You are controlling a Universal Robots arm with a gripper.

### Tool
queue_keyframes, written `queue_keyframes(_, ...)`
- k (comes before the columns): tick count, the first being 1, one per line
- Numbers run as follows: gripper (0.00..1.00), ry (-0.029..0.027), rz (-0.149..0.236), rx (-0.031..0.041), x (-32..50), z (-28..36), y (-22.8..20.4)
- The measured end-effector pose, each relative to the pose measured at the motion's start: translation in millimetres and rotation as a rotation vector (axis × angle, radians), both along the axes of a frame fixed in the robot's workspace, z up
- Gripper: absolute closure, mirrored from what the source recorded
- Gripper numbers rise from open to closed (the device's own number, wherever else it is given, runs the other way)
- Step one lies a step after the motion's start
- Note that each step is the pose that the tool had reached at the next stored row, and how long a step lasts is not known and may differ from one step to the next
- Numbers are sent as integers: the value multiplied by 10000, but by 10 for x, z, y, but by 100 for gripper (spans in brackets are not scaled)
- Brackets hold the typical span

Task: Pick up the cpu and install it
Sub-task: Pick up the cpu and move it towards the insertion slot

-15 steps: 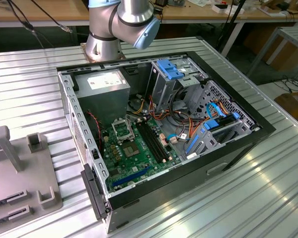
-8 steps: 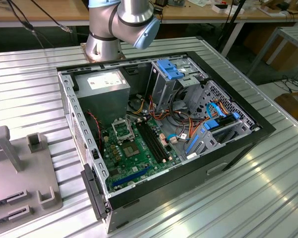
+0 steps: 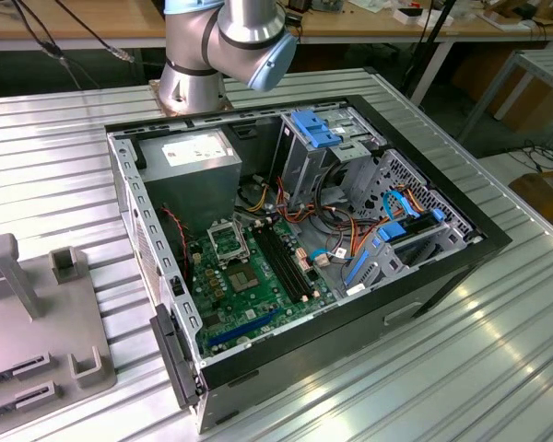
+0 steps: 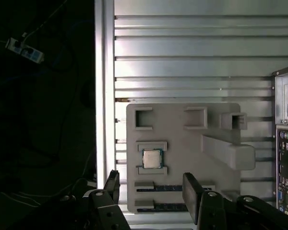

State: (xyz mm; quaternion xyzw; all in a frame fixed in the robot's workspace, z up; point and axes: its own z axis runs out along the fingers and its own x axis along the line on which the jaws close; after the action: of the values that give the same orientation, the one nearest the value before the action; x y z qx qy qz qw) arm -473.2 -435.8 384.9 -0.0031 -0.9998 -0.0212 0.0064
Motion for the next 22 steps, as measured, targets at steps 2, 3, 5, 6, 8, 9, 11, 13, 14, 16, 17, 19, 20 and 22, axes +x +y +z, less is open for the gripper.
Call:
queue_keyframes(2, 36, 0, 27, 0, 0, -14, 0)
queue_keyframes(3, 36, -1, 36, 0, 0, -23, -1)
queue_keyframes(5, 36, 0, 56, 0, 0, -47, -1)
queue_keyframes(6, 36, -1, 72, 0, 0, -65, -1)
queue_keyframes(8, 36, -1, 90, 0, 0, -84, 0)
queue_keyframes(9, 36, -1, 96, 0, 0, -91, 0)
queue_keyframes(11, 36, -1, 107, 0, 0, -106, -1)
queue_keyframes(13, 36, 0, 119, 0, 0, -123, 0)
queue_keyframes(14, 36, 0, 123, 0, 0, -129, 0)
queue_keyframes(16, 36, 0, 132, 0, 0, -146, -1)
queue_keyframes(17, 36, 0, 137, 0, 0, -157, 0)
queue_keyframes(19, 36, 0, 142, 0, 0, -168, 0)
queue_keyframes(20, 36, 0, 144, 0, 0, -174, 0)
queue_keyframes(22, 36, 0, 147, 0, 0, -186, -1)
